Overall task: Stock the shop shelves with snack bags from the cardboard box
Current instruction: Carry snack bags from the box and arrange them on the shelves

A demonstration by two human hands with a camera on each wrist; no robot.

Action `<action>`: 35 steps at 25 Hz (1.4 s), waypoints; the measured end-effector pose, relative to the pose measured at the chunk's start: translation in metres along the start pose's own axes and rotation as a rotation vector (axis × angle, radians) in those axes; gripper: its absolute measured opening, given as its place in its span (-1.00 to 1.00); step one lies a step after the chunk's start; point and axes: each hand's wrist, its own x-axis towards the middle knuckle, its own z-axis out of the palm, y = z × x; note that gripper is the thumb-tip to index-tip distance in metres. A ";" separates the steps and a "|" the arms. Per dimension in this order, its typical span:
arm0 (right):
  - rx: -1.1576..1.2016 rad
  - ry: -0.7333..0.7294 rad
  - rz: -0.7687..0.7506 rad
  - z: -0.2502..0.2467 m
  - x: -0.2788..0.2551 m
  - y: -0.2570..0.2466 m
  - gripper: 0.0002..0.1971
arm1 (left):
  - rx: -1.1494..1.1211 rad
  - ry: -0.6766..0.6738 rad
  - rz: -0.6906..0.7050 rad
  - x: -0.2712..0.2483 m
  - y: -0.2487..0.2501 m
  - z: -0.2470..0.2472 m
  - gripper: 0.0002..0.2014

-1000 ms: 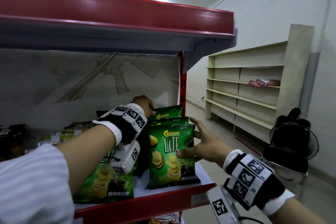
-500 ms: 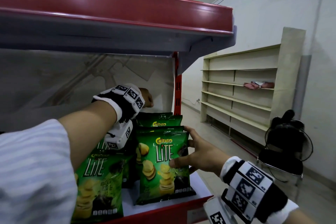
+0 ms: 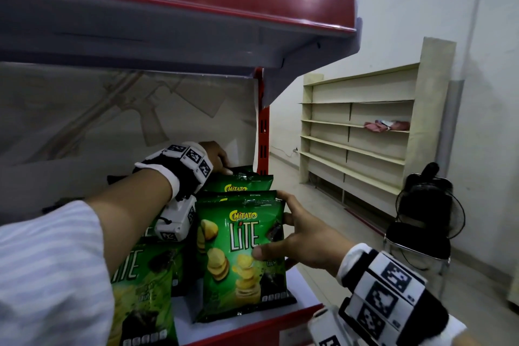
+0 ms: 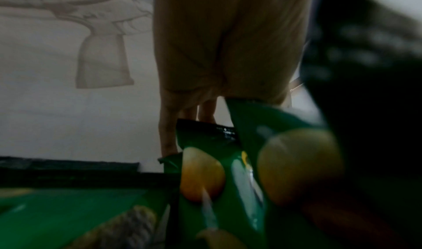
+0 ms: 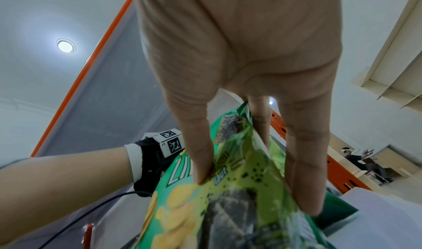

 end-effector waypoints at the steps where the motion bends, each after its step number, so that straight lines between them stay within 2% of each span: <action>1: -0.001 0.006 -0.004 -0.001 0.001 0.000 0.06 | 0.011 0.035 -0.020 0.000 0.001 0.001 -0.61; 5: -0.012 0.026 -0.002 -0.002 0.001 0.001 0.04 | 0.018 0.087 -0.062 0.002 0.002 0.005 -0.62; 10: -0.011 0.034 0.012 0.000 0.001 0.000 0.03 | -0.060 0.127 -0.079 -0.006 -0.001 -0.001 -0.73; 12: -0.010 0.027 0.011 0.000 0.002 -0.001 0.06 | -0.082 0.123 -0.067 -0.011 -0.002 -0.004 -0.77; 15: -0.005 0.026 0.007 0.002 0.003 -0.002 0.13 | -0.136 0.224 -0.002 -0.024 -0.003 -0.011 -0.80; 16: -0.011 0.024 -0.003 0.003 0.004 -0.003 0.13 | -0.126 0.222 0.027 -0.028 -0.003 -0.014 -0.80; 19: -0.031 0.015 -0.017 0.008 0.005 -0.006 0.13 | -0.014 0.002 0.048 -0.040 -0.003 -0.012 -0.68; 21: -0.053 0.015 -0.013 0.010 0.005 -0.009 0.14 | 0.045 -0.065 0.048 -0.043 -0.006 -0.007 -0.59; 27: -0.089 0.042 0.029 0.013 0.007 -0.015 0.14 | 0.064 -0.025 0.020 -0.058 -0.005 -0.013 -0.60; 32: -0.100 0.090 0.024 0.013 0.000 -0.011 0.16 | -0.170 0.244 -0.046 -0.098 0.008 -0.025 -0.56; 33: -0.111 0.105 0.016 0.013 -0.002 -0.010 0.16 | -0.183 0.236 -0.043 -0.110 0.008 -0.026 -0.55; 35: -0.131 0.141 -0.002 0.013 -0.002 -0.008 0.15 | -0.134 0.114 -0.034 -0.134 0.009 -0.023 -0.53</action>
